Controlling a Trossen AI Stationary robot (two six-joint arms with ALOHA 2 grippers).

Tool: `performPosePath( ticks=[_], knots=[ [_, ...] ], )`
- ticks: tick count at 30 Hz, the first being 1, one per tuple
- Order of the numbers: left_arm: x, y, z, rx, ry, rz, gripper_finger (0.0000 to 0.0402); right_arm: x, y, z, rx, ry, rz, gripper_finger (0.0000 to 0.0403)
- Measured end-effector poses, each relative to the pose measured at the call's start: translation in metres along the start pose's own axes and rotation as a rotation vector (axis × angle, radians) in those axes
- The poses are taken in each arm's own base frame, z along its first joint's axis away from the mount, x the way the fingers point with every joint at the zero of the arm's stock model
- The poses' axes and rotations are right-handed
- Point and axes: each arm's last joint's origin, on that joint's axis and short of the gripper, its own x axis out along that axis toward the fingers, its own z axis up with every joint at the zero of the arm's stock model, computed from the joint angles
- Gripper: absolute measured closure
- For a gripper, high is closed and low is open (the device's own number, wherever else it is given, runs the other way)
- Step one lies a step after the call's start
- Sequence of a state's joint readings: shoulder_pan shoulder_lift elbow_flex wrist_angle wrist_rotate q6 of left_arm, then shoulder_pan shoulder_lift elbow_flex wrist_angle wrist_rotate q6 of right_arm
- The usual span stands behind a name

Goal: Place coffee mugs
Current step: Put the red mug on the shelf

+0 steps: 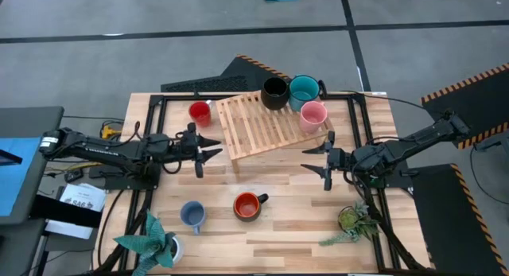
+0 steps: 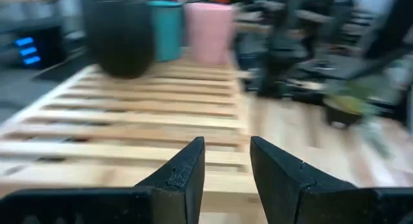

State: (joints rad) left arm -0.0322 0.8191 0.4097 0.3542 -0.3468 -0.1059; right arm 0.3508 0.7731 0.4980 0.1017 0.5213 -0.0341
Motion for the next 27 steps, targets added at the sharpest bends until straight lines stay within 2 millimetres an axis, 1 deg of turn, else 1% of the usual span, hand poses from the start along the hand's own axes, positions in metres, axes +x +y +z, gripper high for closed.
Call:
performPosePath(
  ticks=[3,6,9,13,17,22,24,27],
  knots=[
    [0.001,0.005,0.005,-0.005,0.059,0.176,0.0290,0.000,0.000,0.000,0.000,0.000,0.000,0.0180],
    [0.001,0.017,0.016,0.004,0.151,0.358,0.0290,0.000,0.000,0.000,0.000,-0.001,0.000,0.0180],
    [0.001,0.037,0.029,-0.003,0.275,0.501,0.0290,0.000,0.000,0.000,0.001,-0.001,0.000,0.0180],
    [0.005,0.071,0.041,-0.078,0.432,0.634,0.0290,0.000,0.000,0.000,0.000,-0.002,-0.002,0.0180],
    [0.016,0.108,0.046,-0.175,0.527,0.687,0.0290,0.000,0.000,0.000,0.000,-0.002,-0.003,0.0180],
    [0.035,0.148,0.037,-0.302,0.636,0.644,0.0290,0.000,0.000,0.000,-0.001,0.000,-0.003,0.0180],
    [0.044,0.159,0.032,-0.323,0.681,0.612,0.0290,0.000,0.000,0.000,-0.001,0.001,-0.003,0.0180],
    [0.057,0.169,0.021,-0.342,0.743,0.565,0.0290,0.000,0.000,0.000,-0.003,0.004,-0.003,0.0180]
  ],
)
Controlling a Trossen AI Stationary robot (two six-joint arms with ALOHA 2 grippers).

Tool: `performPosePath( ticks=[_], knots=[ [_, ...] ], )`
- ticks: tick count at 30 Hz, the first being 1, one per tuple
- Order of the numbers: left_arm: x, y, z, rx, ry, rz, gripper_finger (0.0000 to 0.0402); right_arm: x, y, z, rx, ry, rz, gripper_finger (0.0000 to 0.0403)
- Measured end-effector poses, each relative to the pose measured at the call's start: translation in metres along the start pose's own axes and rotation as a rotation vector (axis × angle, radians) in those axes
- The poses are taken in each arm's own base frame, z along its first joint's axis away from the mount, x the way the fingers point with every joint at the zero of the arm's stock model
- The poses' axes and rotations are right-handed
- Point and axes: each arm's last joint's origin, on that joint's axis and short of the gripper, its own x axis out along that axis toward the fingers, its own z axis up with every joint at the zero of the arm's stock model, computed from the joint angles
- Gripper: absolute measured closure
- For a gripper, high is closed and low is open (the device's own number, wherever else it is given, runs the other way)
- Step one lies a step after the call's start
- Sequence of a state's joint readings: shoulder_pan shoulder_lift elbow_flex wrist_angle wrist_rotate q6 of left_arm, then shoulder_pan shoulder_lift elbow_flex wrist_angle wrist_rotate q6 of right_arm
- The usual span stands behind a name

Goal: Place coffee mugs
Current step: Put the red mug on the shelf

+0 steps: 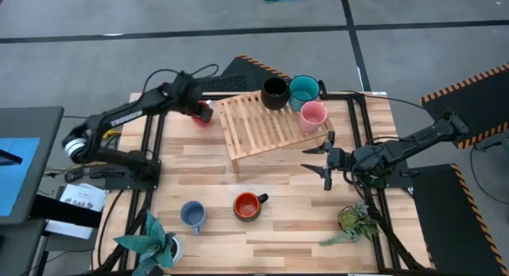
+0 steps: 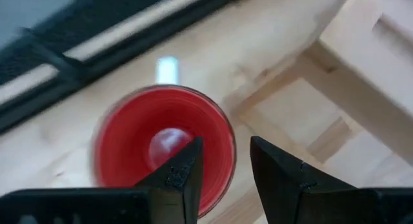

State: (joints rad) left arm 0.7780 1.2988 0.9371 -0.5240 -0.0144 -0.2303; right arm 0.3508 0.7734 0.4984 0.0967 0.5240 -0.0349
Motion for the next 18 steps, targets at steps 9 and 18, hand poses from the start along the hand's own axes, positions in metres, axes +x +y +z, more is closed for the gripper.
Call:
performPosePath(
  ticks=[9,18],
  knots=[
    [0.034,0.001,-0.002,0.040,0.105,0.072,0.0290,0.000,0.000,-0.001,-0.005,0.010,0.000,0.0180],
    [0.038,0.002,-0.007,0.062,0.154,0.087,0.0290,0.000,0.000,-0.001,-0.006,0.012,0.000,0.0180]
  ],
)
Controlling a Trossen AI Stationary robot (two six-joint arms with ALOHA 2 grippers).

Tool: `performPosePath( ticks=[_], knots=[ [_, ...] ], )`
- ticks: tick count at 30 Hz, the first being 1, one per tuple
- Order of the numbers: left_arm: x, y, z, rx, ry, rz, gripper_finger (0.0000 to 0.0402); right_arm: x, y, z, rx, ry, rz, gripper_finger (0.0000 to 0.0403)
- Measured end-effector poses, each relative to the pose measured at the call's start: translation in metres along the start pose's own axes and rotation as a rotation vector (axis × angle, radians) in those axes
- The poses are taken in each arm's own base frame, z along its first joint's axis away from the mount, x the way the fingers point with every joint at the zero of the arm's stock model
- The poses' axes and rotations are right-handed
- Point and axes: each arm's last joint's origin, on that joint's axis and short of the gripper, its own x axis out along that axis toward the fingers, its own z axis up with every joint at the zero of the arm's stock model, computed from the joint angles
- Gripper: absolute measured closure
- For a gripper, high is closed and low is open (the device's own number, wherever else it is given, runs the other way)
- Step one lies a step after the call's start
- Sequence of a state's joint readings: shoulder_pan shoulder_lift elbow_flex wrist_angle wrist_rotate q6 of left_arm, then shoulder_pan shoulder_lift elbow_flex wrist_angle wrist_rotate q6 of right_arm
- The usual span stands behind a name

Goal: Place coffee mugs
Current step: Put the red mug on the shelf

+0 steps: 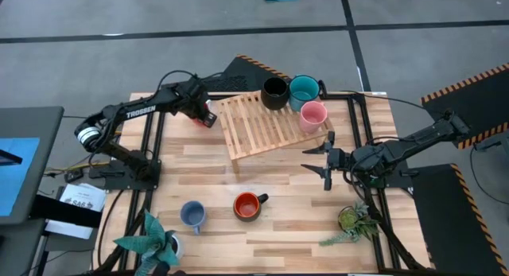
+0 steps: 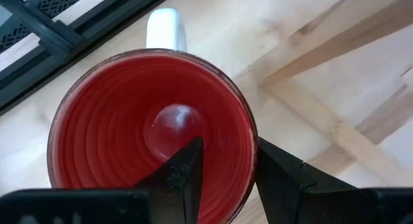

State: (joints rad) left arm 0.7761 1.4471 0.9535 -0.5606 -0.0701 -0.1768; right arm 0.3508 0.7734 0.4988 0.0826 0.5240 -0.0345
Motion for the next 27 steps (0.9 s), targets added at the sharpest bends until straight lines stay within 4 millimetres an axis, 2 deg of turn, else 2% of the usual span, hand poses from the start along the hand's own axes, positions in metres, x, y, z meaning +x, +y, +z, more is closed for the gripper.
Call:
performPosePath(
  ticks=[5,10,13,16,20,23,27],
  knots=[
    [0.000,0.002,-0.003,0.004,0.027,0.048,0.0304,0.000,0.000,0.000,0.000,0.000,0.000,0.0180],
    [-0.001,0.002,-0.004,0.043,0.040,0.069,0.0383,0.000,0.000,0.000,0.000,0.000,0.000,0.0180],
    [-0.011,0.003,0.000,0.054,0.073,0.084,0.0393,0.000,0.000,0.000,0.000,0.000,0.000,0.0180],
    [-0.035,-0.001,0.017,0.065,0.060,0.099,0.0397,0.000,0.000,0.000,0.000,0.000,0.000,0.0180],
    [-0.083,-0.015,0.038,0.094,-0.043,0.113,0.0398,0.000,0.000,0.000,0.000,0.000,0.000,0.0180],
    [-0.123,-0.033,0.053,0.112,-0.181,0.046,0.0399,0.000,0.000,0.000,0.000,-0.001,0.000,0.0180],
    [-0.157,-0.064,0.057,0.193,-0.254,-0.104,0.0399,0.000,0.000,0.000,0.000,0.000,0.000,0.0180]
  ],
)
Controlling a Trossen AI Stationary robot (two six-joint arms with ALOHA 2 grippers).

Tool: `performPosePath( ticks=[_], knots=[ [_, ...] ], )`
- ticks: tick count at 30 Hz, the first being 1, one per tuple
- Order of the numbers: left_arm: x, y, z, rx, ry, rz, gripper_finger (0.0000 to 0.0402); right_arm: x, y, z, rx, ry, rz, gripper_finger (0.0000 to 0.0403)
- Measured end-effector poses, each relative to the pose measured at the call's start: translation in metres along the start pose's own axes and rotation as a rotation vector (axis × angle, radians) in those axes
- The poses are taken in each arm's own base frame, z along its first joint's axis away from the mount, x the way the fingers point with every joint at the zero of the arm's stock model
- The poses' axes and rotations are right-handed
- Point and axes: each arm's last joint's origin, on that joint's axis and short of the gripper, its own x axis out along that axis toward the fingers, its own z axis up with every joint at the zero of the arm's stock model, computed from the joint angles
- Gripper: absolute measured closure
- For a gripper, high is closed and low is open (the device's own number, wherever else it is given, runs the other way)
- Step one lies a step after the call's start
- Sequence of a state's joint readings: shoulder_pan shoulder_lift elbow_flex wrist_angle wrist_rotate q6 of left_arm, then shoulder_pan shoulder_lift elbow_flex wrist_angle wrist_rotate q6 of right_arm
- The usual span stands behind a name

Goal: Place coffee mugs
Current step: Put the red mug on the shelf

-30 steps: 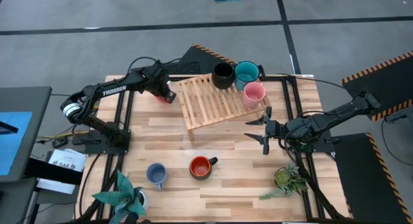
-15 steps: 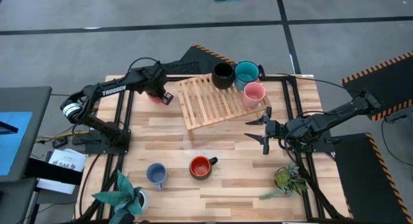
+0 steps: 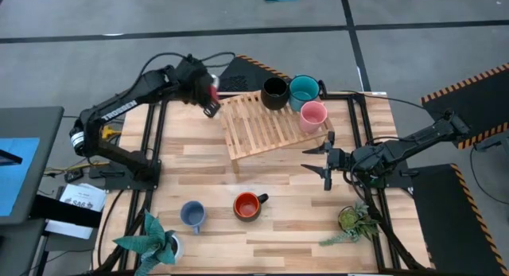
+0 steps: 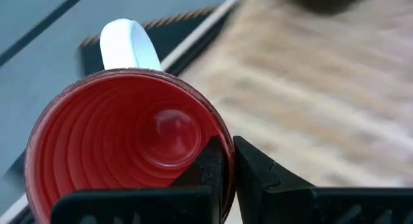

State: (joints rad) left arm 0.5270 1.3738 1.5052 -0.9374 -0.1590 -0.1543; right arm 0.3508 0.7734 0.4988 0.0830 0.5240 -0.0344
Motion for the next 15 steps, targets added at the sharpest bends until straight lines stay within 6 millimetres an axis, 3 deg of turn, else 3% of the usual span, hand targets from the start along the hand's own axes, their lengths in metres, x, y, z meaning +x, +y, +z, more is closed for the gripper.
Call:
performPosePath(
  ticks=[3,8,15],
  knots=[
    [-0.013,-0.028,0.006,0.068,-0.067,-0.089,0.0400,0.000,0.000,0.000,0.000,0.000,0.000,0.0180],
    [-0.014,-0.068,0.002,0.156,-0.107,-0.195,0.0400,0.000,0.000,0.000,0.001,-0.001,0.000,0.0180],
    [-0.002,-0.095,0.026,0.187,-0.103,-0.183,0.0401,0.000,0.000,0.001,0.006,-0.010,0.000,0.0180]
  ],
)
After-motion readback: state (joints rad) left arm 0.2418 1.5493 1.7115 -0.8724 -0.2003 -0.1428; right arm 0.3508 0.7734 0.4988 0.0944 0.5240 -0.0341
